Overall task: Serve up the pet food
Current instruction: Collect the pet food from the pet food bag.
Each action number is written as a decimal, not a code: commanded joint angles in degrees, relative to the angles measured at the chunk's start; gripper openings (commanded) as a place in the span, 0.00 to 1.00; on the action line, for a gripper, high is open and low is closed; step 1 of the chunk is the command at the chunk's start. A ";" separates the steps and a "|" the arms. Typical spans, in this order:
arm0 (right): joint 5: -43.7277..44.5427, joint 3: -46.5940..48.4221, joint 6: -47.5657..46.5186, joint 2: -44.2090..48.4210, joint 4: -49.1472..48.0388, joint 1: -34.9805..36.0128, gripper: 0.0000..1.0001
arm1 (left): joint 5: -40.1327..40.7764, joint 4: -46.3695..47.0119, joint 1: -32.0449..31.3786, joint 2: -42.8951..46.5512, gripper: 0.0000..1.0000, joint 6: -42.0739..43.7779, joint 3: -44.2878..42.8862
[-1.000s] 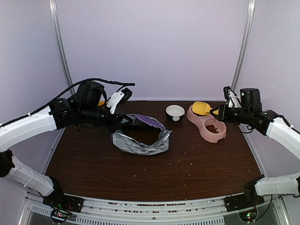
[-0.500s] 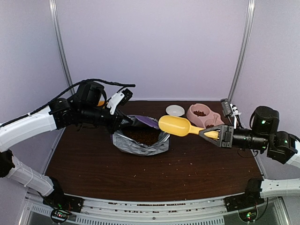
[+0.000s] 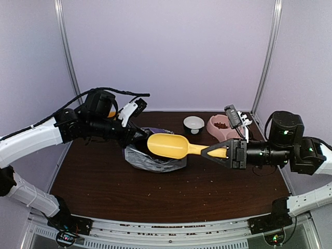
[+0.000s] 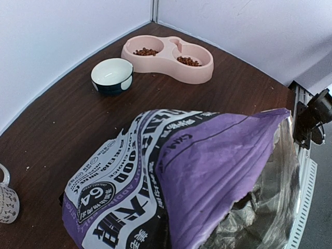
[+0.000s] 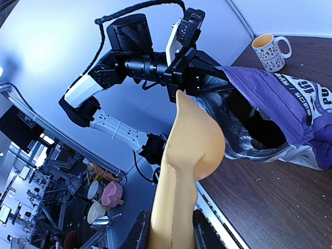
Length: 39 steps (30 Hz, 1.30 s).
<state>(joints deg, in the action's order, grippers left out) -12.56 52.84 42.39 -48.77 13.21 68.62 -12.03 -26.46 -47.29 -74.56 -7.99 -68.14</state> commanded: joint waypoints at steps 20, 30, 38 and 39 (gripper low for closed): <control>33.20 28.07 -2.51 -24.10 39.52 7.85 0.00 | -5.76 6.45 -2.27 1.50 0.00 -0.67 -0.98; 43.21 34.32 6.95 -37.60 48.33 10.39 0.00 | -7.65 6.71 -7.03 -2.94 0.00 -1.29 -1.34; 46.06 25.36 9.46 -36.00 47.73 6.50 0.00 | -7.01 6.81 -7.03 -1.54 0.00 0.01 -1.22; 46.08 24.89 9.31 -36.94 47.05 6.16 0.00 | -7.22 7.08 -7.03 -1.76 0.00 -0.20 -1.09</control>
<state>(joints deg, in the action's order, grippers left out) 27.55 82.04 49.69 -84.68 54.74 77.34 -16.78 -24.60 -54.13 -77.60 -9.26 -68.14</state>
